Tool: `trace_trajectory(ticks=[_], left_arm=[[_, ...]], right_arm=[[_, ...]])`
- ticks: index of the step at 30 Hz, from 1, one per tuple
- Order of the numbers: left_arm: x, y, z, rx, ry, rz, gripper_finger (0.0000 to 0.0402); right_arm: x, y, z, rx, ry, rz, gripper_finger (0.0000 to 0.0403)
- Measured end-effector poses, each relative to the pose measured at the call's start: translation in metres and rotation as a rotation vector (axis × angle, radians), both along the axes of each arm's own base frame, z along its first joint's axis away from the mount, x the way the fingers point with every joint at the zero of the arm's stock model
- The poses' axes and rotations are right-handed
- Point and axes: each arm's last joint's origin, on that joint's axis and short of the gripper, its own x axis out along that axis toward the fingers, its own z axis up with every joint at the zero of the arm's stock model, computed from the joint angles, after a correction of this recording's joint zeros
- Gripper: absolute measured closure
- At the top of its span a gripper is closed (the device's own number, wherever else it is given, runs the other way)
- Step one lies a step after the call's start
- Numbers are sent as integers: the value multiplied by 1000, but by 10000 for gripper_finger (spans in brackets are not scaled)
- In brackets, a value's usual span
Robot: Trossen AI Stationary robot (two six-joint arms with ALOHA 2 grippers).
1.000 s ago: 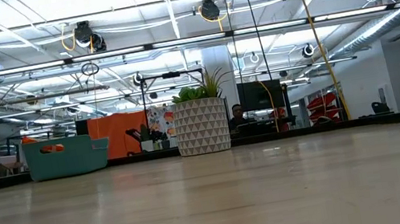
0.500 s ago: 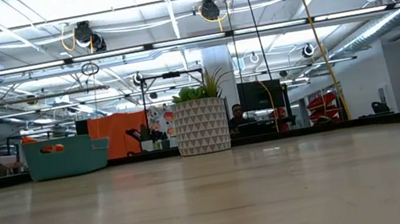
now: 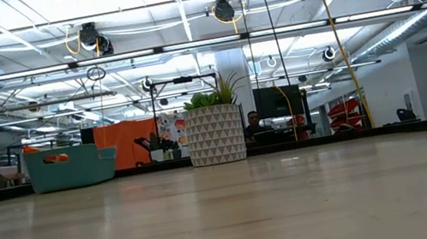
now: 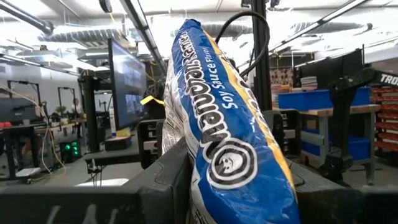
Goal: Sort Maruchan noodles
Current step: Put the blue noodle pack into the transparent bin
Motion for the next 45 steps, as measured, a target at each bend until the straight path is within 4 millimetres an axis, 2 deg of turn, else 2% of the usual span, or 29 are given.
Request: trace_trajectory(ticks=[9, 24, 31, 34, 41, 45], left_arm=[[0, 0, -1, 2, 13, -6, 272], [-1, -6, -5, -1, 54, -66, 272], [0, -7, -6, -16, 73, -79, 269], [-1, -10, -8, -17, 87, -95, 244], [-2, -12, -8, -62, 97, -109, 151], [-3, -12, -7, -70, 95, -104, 119]], right_arm=[[0, 0, 3, -47, -28, -1, 111], [1, -4, 5, -103, -37, 15, 237], [2, -4, 5, -112, -37, 12, 230], [2, -4, 5, -118, -41, 21, 230], [0, -6, 6, -118, -24, 4, 243], [-1, -7, 6, -119, -12, -21, 243]])
